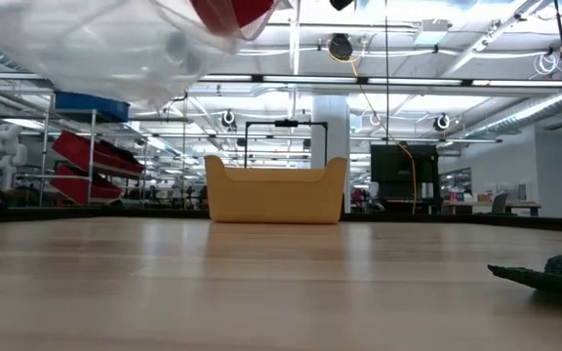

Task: Roll bandage
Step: Put the rolled red bandage into the transparent zip bag

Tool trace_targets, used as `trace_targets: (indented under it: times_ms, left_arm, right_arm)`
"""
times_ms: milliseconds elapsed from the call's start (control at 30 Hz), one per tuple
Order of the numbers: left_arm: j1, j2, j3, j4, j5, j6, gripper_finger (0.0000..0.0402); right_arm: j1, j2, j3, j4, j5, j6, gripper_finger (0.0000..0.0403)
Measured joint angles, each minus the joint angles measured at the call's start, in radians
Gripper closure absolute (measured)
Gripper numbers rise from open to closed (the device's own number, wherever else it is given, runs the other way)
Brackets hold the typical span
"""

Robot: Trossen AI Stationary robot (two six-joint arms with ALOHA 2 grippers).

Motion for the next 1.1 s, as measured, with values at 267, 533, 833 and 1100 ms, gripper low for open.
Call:
trace_targets:
  times_ms: [267, 533, 833, 1100]
  left_arm:
    - [0.017, 0.000, 0.000, 0.001, 0.090, -0.028, 0.0400]
    - [0.016, 0.000, 0.000, 0.000, 0.078, -0.036, 0.0400]
    - [0.004, 0.000, 0.000, -0.008, 0.069, -0.078, 0.0400]
    - [0.024, -0.003, -0.017, -0.012, 0.088, -0.157, 0.0400]
  right_arm:
    - [-0.015, 0.000, 0.000, 0.011, -0.021, 0.006, 0.0367]
    - [-0.018, 0.000, 0.000, 0.010, -0.081, 0.017, 0.0367]
    - [-0.035, -0.001, 0.000, -0.032, -0.146, 0.017, 0.0367]
    - [-0.033, 0.001, 0.033, 0.024, -0.086, -0.055, 0.0367]
